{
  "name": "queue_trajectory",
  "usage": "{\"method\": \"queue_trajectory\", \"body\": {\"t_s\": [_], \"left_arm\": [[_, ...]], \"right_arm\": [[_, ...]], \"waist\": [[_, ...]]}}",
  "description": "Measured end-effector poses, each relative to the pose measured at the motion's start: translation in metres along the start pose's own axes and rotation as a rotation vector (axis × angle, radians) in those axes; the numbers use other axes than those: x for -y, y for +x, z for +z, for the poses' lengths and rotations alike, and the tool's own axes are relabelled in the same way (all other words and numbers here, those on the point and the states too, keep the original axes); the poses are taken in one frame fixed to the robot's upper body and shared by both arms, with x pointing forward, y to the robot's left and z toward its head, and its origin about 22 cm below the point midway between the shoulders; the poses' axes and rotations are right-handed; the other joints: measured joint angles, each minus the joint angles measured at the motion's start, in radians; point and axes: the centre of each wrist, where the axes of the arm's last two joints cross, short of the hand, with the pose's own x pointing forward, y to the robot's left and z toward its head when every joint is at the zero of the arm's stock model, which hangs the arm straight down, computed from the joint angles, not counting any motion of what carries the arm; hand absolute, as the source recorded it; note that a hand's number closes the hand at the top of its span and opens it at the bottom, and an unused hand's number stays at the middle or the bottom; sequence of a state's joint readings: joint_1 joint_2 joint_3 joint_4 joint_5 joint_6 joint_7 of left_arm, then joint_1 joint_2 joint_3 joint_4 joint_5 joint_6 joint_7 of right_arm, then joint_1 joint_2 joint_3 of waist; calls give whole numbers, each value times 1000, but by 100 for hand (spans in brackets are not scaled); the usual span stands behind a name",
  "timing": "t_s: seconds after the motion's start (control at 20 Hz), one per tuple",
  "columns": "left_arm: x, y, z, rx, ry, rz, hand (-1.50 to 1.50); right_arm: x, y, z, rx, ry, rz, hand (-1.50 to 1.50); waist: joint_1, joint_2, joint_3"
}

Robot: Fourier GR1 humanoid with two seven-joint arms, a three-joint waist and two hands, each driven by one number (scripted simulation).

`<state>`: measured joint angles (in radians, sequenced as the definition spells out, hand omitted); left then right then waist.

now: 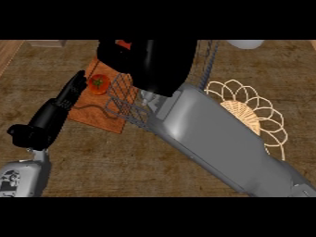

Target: Pick the bell pepper from the placemat and place it in the basket

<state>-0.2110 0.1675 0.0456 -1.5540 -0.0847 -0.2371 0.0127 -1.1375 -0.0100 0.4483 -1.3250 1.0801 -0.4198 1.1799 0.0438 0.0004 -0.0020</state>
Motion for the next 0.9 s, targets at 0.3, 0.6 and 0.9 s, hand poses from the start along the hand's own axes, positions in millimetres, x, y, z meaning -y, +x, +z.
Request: {"method": "queue_trajectory", "body": {"t_s": [0.3, 0.6, 0.9], "left_arm": [[-4, 1, 5, -2, 14, 2, 0], [-11, -2, 7, -5, 22, 3, 0], [-4, 1, 3, -9, 26, 5, 0]], "right_arm": [[-16, -20, -11, -68, 35, 8, 150], [-36, -52, -16, -85, 7, 23, 150], [-53, -82, -20, -91, -49, 52, 150]], "waist": [[-14, 1, 1], [-26, 2, 2], [-31, 2, 2]]}}
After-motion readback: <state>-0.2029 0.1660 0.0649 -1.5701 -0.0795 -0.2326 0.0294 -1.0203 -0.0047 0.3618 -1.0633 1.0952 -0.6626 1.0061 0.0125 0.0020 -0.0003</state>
